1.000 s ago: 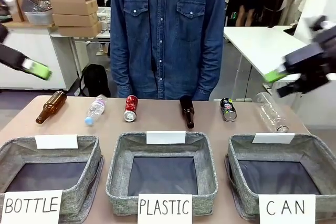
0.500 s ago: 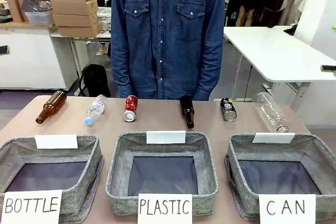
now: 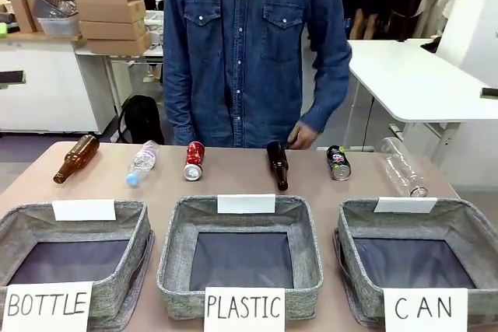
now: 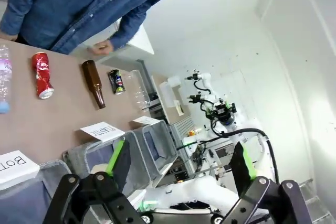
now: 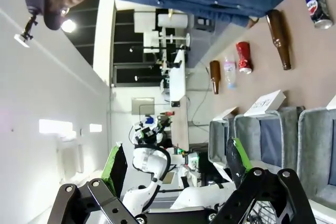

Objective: Sort the can waste into the basket.
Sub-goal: Pick up the can waste from the table and place it in the right Fabric basket.

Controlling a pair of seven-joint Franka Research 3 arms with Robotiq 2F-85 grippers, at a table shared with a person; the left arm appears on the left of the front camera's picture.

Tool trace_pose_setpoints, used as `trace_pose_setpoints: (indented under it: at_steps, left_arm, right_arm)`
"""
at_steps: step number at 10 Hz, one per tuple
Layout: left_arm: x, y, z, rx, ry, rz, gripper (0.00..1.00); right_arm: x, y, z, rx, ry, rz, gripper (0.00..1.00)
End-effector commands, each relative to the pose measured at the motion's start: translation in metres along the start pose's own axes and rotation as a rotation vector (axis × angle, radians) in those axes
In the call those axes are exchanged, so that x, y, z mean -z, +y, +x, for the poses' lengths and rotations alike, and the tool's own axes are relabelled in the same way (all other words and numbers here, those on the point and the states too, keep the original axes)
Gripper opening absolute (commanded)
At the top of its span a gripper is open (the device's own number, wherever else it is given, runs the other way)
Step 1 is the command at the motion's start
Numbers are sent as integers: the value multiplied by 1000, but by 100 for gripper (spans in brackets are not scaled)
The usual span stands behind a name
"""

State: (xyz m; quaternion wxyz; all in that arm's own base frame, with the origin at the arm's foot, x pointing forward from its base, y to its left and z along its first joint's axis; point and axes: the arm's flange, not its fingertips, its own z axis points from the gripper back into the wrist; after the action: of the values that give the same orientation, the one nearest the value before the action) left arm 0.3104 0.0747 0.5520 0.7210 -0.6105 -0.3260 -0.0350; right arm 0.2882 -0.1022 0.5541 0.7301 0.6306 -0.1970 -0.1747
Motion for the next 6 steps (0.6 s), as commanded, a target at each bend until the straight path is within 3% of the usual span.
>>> trace_pose_setpoints:
  at_steps: [1, 4, 6]
  left_arm:
    - [-8, 5, 3, -19, -40, -80, 100]
    - [-8, 5, 3, -19, -40, -80, 100]
    - [-8, 5, 3, -19, -40, -80, 100]
  right_arm:
    - [-1, -2, 1, 21, 12, 36, 100]
    - [-1, -4, 1, 16, 16, 6, 100]
    - [5, 0, -8, -142, -14, -118, 100]
